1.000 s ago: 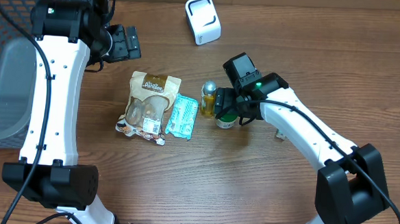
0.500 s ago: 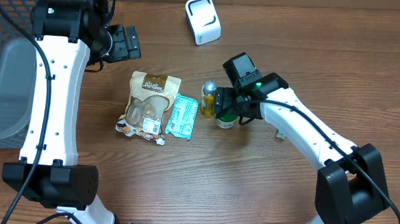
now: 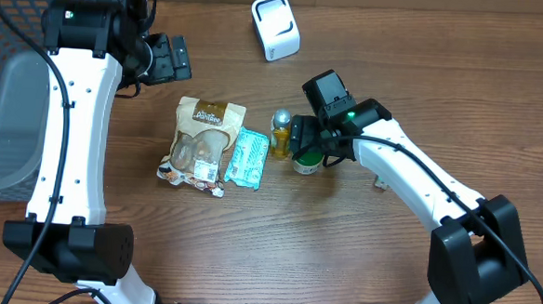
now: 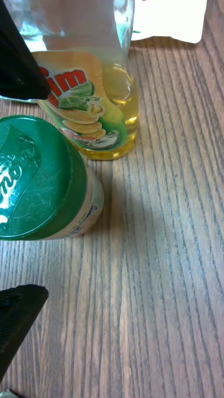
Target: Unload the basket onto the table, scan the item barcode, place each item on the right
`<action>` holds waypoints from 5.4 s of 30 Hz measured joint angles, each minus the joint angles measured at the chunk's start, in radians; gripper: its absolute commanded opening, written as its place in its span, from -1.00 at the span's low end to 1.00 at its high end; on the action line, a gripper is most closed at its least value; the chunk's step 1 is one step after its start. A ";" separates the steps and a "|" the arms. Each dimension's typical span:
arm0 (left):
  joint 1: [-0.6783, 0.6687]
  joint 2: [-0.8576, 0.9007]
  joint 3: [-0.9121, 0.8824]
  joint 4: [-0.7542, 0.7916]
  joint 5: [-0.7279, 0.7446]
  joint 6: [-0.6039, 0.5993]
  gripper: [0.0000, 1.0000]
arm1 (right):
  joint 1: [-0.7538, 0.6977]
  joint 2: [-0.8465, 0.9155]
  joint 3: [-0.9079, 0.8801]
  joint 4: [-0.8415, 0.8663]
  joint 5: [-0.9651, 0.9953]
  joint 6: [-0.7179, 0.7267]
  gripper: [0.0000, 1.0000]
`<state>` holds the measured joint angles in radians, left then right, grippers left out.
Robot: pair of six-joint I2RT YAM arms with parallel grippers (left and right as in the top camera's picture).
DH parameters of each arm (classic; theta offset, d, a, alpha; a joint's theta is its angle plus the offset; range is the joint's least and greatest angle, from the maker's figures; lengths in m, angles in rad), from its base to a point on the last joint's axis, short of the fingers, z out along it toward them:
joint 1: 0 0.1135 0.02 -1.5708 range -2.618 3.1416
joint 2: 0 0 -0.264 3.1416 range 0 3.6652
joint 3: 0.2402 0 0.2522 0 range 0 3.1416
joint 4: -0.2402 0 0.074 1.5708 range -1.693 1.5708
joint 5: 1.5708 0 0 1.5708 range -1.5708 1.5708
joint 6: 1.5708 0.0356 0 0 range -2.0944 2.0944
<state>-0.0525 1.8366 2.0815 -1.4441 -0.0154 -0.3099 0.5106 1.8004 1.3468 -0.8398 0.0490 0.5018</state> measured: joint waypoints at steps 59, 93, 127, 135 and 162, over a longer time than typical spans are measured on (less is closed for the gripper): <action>0.000 0.000 0.000 0.000 0.000 0.000 0.99 | -0.065 0.000 -0.087 -0.048 0.116 0.138 0.57; 0.000 0.000 0.000 0.000 0.000 0.000 0.99 | -0.065 0.000 -0.084 -0.043 0.115 0.142 0.75; 0.000 0.000 0.000 0.000 0.000 0.000 0.99 | -0.065 0.000 -0.076 -0.062 0.115 0.126 0.76; 0.000 0.000 0.000 0.000 0.000 0.000 0.99 | -0.065 0.000 -0.076 -0.059 0.115 0.123 0.87; 0.000 0.000 0.000 0.000 0.000 0.000 0.99 | -0.065 0.000 -0.118 0.033 0.108 0.122 0.87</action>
<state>-0.0525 1.8366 2.0815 -1.4441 -0.0158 -0.3099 0.4458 1.8004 1.2285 -0.8066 0.1570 0.6243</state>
